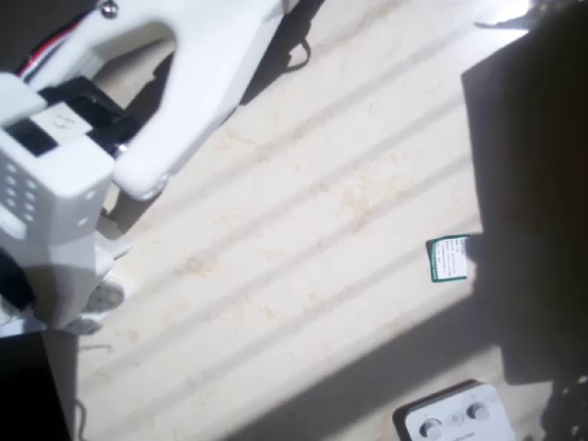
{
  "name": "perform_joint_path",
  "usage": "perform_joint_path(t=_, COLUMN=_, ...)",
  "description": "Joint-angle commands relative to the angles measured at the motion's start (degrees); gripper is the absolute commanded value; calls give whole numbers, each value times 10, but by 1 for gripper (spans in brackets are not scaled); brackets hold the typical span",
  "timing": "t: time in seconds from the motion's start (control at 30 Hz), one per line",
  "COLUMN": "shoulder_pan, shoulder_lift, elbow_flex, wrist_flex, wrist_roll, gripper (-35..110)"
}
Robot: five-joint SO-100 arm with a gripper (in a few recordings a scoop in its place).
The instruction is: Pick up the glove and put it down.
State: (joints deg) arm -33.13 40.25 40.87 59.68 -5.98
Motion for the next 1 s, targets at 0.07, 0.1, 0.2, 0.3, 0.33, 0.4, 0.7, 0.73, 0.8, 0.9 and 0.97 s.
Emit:
perform_joint_path(t=0.07, shoulder_pan=-2, shoulder_lift=-6, elbow_flex=-52, wrist_flex=-14, wrist_roll=-1, gripper=31)
perform_joint_path(t=0.1, shoulder_pan=-2, shoulder_lift=-11, elbow_flex=-53, wrist_flex=-14, wrist_roll=-1, gripper=31)
perform_joint_path(t=0.2, shoulder_pan=-2, shoulder_lift=-14, elbow_flex=-53, wrist_flex=-14, wrist_roll=-8, gripper=30)
perform_joint_path(t=0.3, shoulder_pan=-3, shoulder_lift=-15, elbow_flex=-53, wrist_flex=-14, wrist_roll=-10, gripper=25)
perform_joint_path(t=0.33, shoulder_pan=-3, shoulder_lift=-15, elbow_flex=-53, wrist_flex=-14, wrist_roll=-10, gripper=21)
perform_joint_path(t=0.4, shoulder_pan=-3, shoulder_lift=-15, elbow_flex=-53, wrist_flex=-14, wrist_roll=-10, gripper=11)
perform_joint_path(t=0.7, shoulder_pan=-2, shoulder_lift=-13, elbow_flex=-53, wrist_flex=-14, wrist_roll=-11, gripper=-1)
perform_joint_path(t=0.73, shoulder_pan=-2, shoulder_lift=-11, elbow_flex=-53, wrist_flex=-14, wrist_roll=-11, gripper=-1)
perform_joint_path(t=0.8, shoulder_pan=-2, shoulder_lift=-10, elbow_flex=-53, wrist_flex=-11, wrist_roll=-11, gripper=-1)
perform_joint_path(t=0.9, shoulder_pan=-2, shoulder_lift=1, elbow_flex=-53, wrist_flex=-6, wrist_roll=-11, gripper=-1)
perform_joint_path(t=0.97, shoulder_pan=-2, shoulder_lift=33, elbow_flex=-53, wrist_flex=-5, wrist_roll=-11, gripper=-1)
